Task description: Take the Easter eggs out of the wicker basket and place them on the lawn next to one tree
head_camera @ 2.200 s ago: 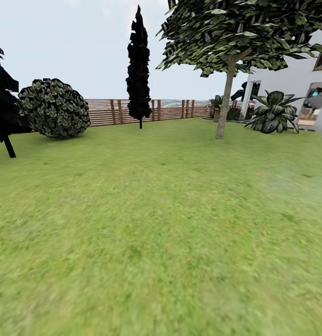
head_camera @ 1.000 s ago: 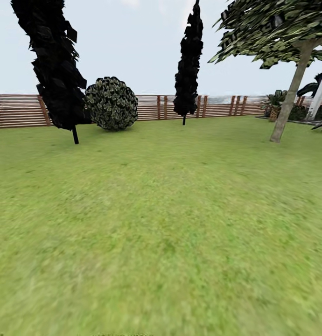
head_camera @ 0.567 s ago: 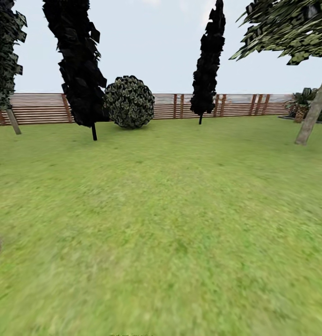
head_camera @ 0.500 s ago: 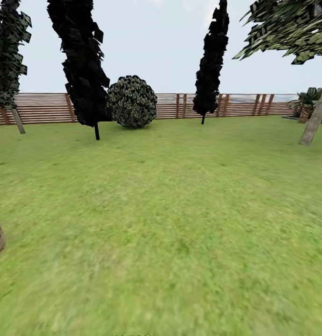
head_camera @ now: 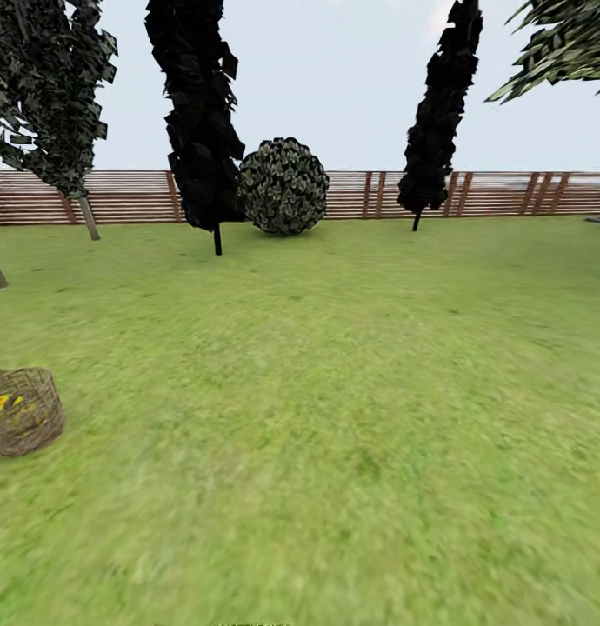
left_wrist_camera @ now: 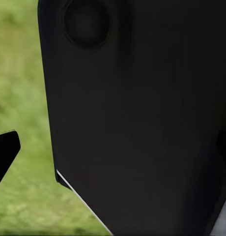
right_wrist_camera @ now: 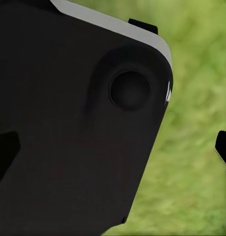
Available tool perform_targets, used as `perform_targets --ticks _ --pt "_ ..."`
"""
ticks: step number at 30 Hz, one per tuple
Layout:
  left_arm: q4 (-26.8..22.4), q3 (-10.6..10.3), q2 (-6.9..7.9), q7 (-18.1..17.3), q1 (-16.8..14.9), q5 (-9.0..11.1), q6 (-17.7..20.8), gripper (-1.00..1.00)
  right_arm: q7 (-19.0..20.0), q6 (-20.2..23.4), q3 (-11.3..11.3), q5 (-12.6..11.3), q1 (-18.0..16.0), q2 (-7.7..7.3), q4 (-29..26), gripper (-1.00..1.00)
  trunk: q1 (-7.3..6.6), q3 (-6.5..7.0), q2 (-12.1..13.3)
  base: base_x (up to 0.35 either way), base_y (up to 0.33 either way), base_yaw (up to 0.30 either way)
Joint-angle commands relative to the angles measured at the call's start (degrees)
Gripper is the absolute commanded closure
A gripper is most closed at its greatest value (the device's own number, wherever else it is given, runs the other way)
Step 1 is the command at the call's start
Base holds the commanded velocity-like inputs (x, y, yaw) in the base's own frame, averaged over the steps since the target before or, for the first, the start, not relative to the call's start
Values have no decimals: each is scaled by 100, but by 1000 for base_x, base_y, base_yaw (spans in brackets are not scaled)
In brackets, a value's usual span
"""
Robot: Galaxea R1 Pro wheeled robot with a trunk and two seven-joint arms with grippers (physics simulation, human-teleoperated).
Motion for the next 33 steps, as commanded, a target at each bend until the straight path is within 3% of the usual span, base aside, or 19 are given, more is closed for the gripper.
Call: perform_targets --ticks 1,33 --pt "-12 5 -1 -3 4 6 3 -100 1 -6 11 22 -3 0 2 -100 0 -8 -2 0 0 262" --pt "-12 5 -1 -5 4 6 3 -100 1 -9 20 30 -3 1 10 -100 0 -121 -2 0 0 262"
